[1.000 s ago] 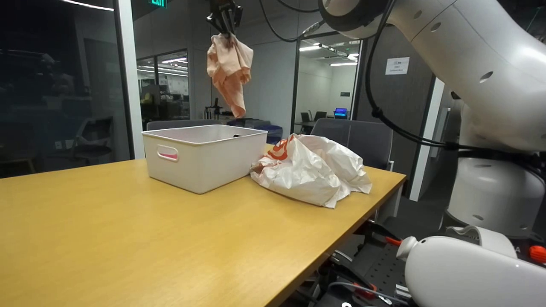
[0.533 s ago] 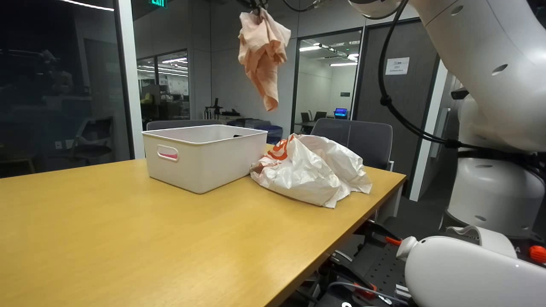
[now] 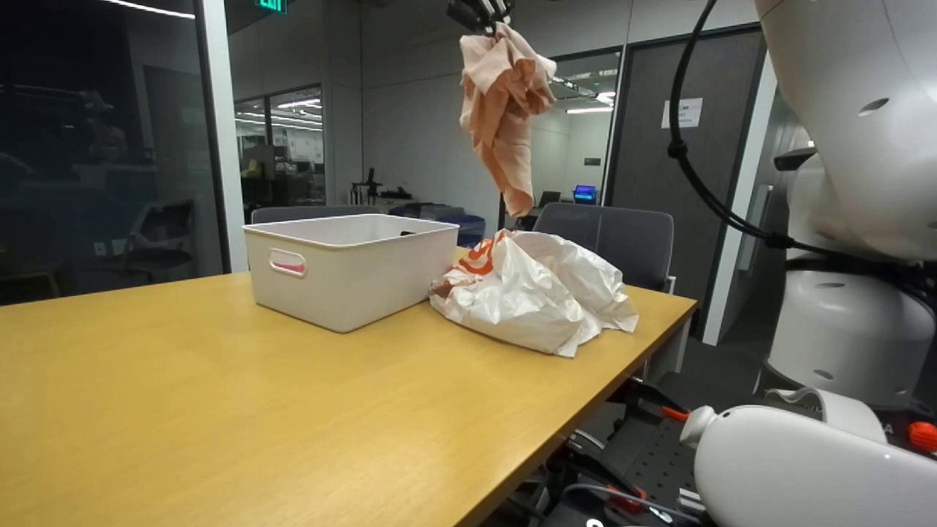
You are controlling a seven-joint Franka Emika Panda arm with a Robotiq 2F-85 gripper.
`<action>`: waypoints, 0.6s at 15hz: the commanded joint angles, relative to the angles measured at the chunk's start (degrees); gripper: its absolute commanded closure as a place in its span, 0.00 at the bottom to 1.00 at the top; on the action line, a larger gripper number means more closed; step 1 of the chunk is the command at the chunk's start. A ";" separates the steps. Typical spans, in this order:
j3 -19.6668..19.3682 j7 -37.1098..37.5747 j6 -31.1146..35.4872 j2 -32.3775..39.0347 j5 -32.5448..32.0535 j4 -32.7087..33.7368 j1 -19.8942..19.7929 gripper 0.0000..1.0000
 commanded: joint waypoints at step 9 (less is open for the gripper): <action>-1.40 10.39 16.97 -13.13 12.18 -38.09 -4.89 0.97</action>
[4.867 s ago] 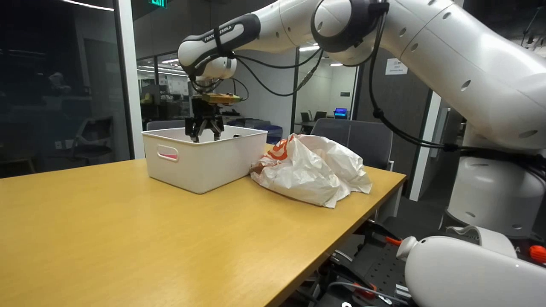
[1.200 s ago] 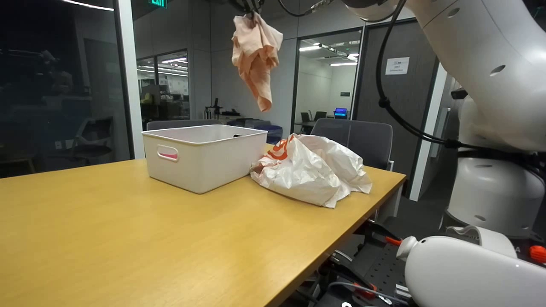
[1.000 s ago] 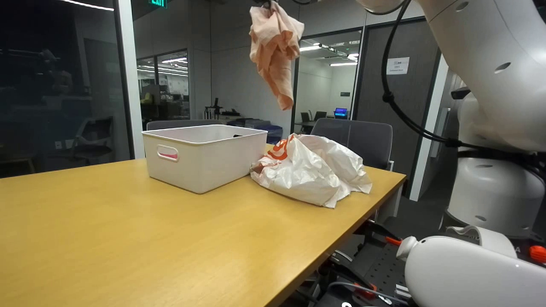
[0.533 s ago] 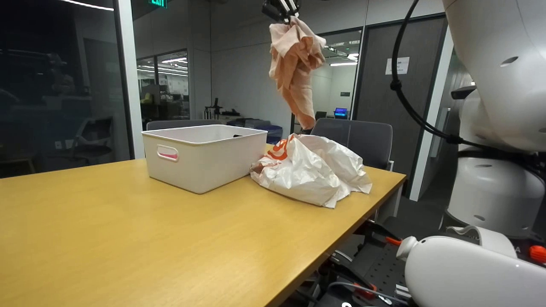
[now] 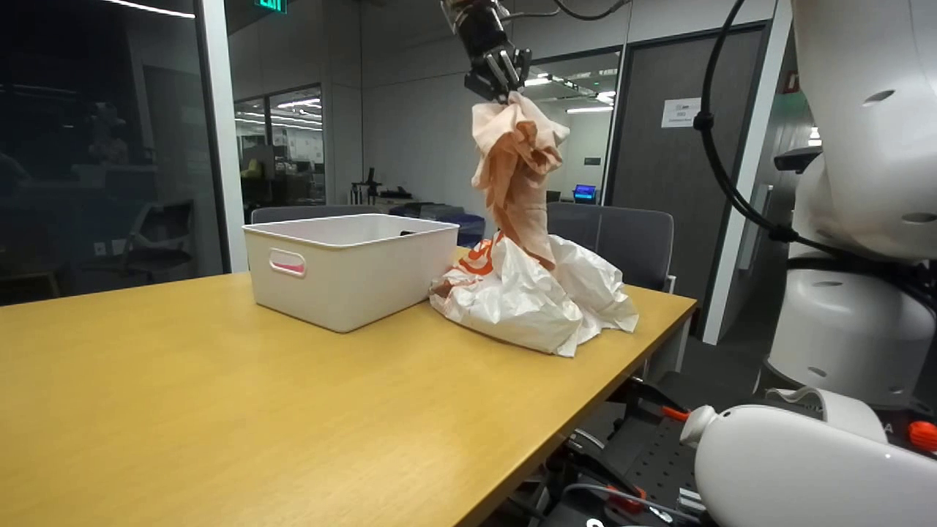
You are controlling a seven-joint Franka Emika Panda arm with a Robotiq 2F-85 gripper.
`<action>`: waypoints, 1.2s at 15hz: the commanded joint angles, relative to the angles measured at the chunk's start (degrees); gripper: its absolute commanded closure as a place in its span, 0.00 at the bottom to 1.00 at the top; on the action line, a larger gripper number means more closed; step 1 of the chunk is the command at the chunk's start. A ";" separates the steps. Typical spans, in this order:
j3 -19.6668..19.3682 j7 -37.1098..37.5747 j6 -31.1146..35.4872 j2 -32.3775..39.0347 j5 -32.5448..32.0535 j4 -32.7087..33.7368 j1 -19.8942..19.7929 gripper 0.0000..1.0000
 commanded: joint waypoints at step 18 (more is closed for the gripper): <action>11.26 7.15 50.46 -15.12 -19.06 -68.15 -16.70 0.97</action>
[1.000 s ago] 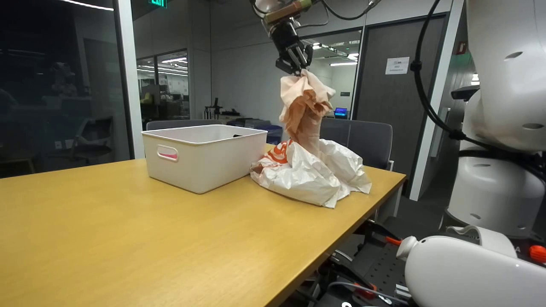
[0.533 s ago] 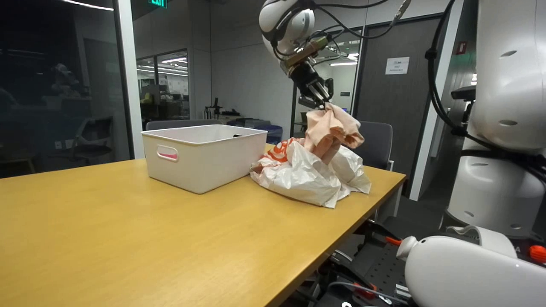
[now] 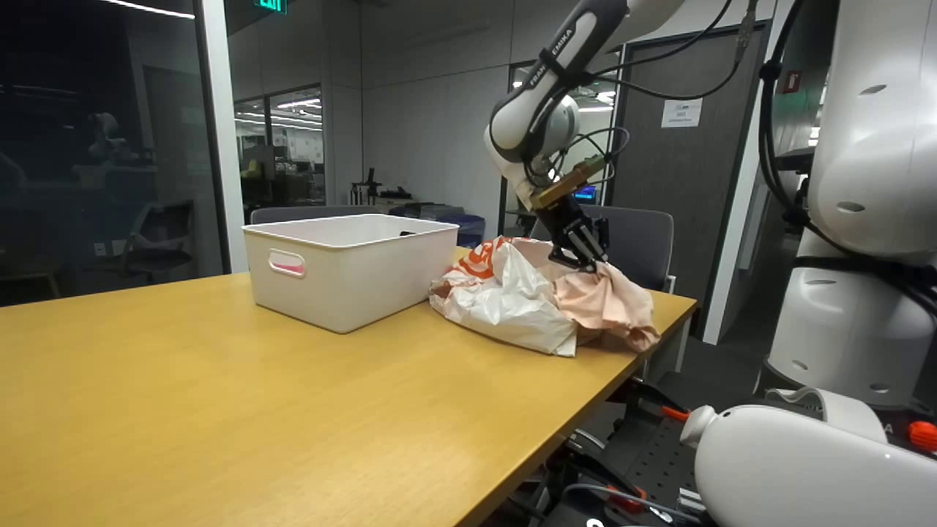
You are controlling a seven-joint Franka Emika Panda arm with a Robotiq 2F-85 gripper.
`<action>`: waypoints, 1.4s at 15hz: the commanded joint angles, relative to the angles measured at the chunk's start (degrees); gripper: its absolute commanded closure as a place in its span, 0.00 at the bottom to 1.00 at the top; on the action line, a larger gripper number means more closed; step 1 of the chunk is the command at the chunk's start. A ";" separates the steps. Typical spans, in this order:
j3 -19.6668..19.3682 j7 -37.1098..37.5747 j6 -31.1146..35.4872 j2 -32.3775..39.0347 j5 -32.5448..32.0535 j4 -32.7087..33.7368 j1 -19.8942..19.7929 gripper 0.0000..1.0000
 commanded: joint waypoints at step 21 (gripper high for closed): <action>5.18 12.22 47.12 -1.97 -18.93 -9.32 -2.80 0.97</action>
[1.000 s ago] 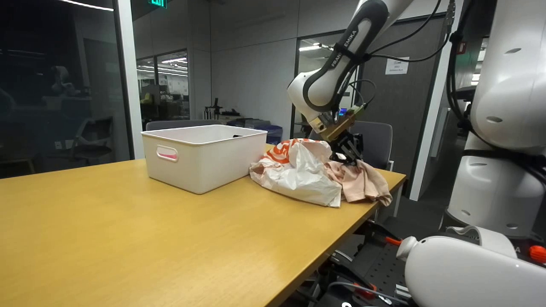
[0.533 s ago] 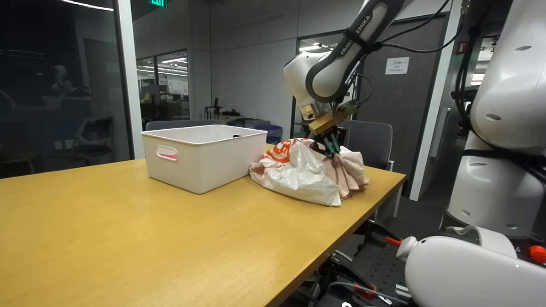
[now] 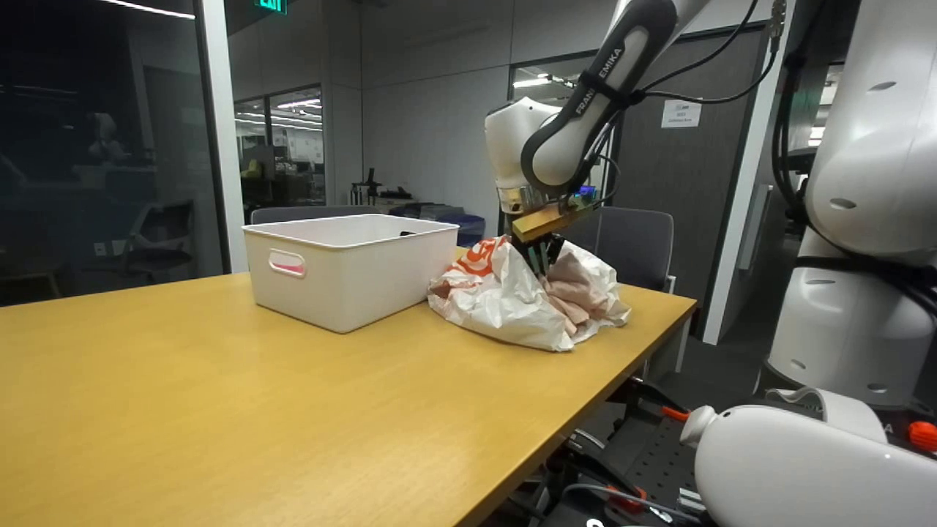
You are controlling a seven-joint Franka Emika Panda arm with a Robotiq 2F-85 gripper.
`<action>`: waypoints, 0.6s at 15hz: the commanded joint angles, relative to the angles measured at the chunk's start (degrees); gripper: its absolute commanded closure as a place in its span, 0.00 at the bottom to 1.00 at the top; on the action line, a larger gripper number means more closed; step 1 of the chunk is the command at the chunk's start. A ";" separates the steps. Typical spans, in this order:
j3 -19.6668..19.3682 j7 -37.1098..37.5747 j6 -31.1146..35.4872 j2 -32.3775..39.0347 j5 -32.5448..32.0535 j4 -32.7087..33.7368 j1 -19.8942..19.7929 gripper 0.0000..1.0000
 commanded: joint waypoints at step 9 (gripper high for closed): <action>0.50 3.88 4.60 4.78 -5.26 6.93 -0.77 0.58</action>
